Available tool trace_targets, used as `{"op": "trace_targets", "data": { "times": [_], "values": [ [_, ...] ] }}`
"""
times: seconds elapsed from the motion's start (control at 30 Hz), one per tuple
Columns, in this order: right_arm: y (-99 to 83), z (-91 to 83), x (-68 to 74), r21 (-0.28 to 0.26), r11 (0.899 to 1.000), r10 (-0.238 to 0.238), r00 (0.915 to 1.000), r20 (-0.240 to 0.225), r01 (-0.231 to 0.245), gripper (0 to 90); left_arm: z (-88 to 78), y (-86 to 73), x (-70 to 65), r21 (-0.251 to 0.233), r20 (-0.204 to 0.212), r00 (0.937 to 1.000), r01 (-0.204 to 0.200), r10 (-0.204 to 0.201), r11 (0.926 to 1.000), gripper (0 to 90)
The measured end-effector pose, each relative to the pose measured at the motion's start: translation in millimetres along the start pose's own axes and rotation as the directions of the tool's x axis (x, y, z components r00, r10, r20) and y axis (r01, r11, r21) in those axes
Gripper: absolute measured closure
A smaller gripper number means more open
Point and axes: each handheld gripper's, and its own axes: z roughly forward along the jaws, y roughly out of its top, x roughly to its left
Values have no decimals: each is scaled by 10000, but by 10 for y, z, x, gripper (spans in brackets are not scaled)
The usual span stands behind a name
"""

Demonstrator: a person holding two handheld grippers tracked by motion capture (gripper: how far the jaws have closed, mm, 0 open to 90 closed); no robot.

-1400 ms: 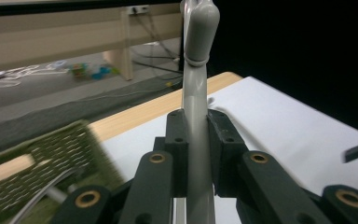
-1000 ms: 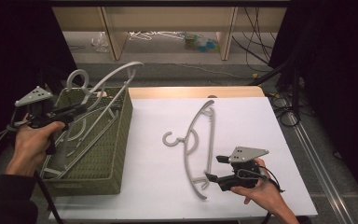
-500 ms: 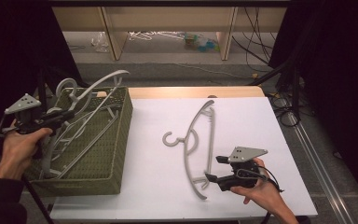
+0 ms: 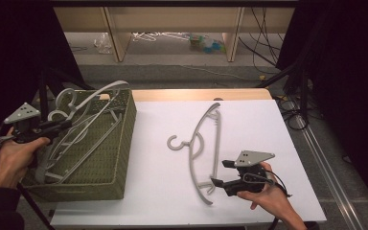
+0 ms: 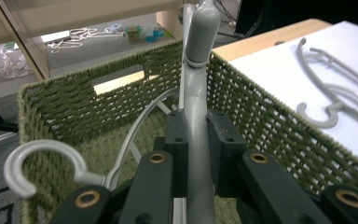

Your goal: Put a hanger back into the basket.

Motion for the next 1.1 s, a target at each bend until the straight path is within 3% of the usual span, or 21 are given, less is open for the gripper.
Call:
{"op": "trace_targets", "data": {
  "times": [0.17, 0.57, 0.87, 1.1],
  "values": [
    [-1, -8, -3, -4, 10000, -44, 10000, 8, 44, 274, -35, -95, 56, 267, -87, 10000, 0, 2, 9996, 791],
    [-5, 12, 4, 62, 10000, -49, 10000, -8, 49, 274, 70, -228, 43, 930, 390, 9992, -103, 67, 9956, 791],
    [-7, 12, 1, 84, 10000, -32, 10000, -16, 32, 274, 235, -356, 44, 1324, 574, 9964, 543, -623, 9897, 790],
    [-3, 1, 3, 120, 9999, -47, 10000, -71, 48, 274, 337, -417, 95, 1924, 348, 9907, 1223, -1313, 9737, 788]
  ]
}}
